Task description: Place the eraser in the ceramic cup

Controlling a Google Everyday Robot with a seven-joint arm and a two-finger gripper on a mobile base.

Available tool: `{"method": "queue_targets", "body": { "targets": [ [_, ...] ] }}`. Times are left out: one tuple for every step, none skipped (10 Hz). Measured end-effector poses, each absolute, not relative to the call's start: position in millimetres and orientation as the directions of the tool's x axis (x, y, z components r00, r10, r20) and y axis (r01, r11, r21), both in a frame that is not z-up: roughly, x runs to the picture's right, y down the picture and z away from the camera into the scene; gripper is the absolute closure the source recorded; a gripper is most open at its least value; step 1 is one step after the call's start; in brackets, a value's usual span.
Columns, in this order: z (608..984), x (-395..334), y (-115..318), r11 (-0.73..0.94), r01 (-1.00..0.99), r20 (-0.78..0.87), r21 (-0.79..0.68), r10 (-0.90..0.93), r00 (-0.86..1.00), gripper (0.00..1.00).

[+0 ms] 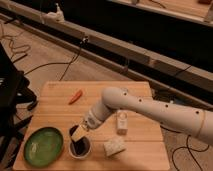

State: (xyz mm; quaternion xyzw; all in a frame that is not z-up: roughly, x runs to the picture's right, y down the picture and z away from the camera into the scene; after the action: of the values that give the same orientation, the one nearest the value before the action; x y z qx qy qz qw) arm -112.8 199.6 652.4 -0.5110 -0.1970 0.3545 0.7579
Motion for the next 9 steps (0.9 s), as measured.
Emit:
{"method": "queue_targets", "body": {
  "targets": [
    [652.7,-111.4,199.9,0.225,-0.337,-0.063,-0.914,0.742,0.667,0.26],
    [652.9,-110.7,199.8,0.224,-0.338,-0.063,-0.914,0.745,0.664,0.21],
    [653.3,-109.8,199.8,0.223,-0.340,-0.064,-0.914,0.747,0.662,0.20],
    [653.8,-108.9,199.5,0.222,-0.342,-0.065,-0.913,0.749,0.660,0.20],
    [654.4,-107.7,199.1,0.223,-0.345,-0.066,-0.912,0.749,0.659,0.20],
    [654.4,-106.8,197.7,0.227,-0.348,-0.065,-0.910,0.750,0.658,0.20],
    [654.7,-105.1,196.6,0.231,-0.353,-0.064,-0.907,0.751,0.657,0.20],
    [654.6,-103.6,194.5,0.234,-0.362,-0.067,-0.902,0.753,0.654,0.20],
    [654.7,-101.9,191.8,0.237,-0.372,-0.070,-0.898,0.755,0.651,0.20]
  ]
}}
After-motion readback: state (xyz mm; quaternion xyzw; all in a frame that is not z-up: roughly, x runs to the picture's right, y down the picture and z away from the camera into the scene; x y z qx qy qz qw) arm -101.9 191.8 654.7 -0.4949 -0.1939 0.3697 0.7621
